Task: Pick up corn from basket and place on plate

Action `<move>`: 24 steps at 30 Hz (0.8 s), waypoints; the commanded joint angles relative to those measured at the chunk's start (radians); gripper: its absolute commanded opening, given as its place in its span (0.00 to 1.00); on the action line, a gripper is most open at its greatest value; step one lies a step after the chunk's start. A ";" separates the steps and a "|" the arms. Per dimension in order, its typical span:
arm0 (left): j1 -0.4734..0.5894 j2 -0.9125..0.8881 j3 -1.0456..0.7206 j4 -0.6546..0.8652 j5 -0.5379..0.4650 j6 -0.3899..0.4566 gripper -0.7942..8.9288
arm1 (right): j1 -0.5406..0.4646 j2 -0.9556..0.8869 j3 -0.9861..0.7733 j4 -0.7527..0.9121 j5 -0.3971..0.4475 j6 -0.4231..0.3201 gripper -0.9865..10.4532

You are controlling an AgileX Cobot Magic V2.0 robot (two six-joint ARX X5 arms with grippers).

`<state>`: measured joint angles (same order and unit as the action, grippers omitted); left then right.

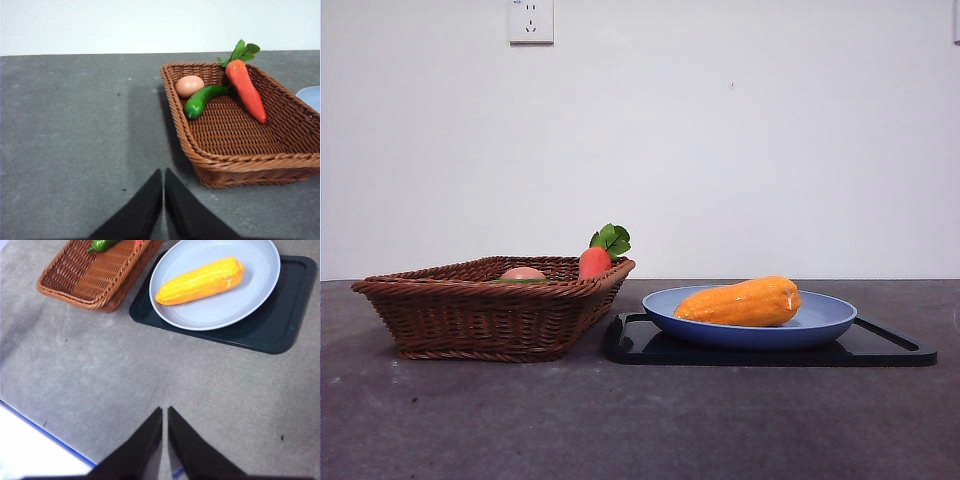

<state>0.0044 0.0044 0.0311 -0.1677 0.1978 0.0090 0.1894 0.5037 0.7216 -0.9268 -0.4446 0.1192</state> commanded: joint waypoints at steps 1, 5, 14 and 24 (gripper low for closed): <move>0.002 -0.002 -0.028 0.007 0.001 -0.002 0.09 | 0.003 0.003 0.006 0.010 0.000 0.004 0.09; 0.002 -0.002 -0.028 0.007 0.000 -0.002 0.09 | 0.003 0.003 0.006 0.010 0.000 0.004 0.09; 0.002 -0.001 -0.028 0.007 0.000 -0.002 0.09 | 0.003 0.003 0.006 0.010 0.000 0.004 0.09; 0.002 -0.002 -0.028 0.007 0.001 -0.002 0.09 | -0.005 -0.007 0.006 0.084 0.024 -0.052 0.09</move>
<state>0.0044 0.0044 0.0311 -0.1677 0.1978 0.0090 0.1871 0.5018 0.7216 -0.8764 -0.4286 0.0994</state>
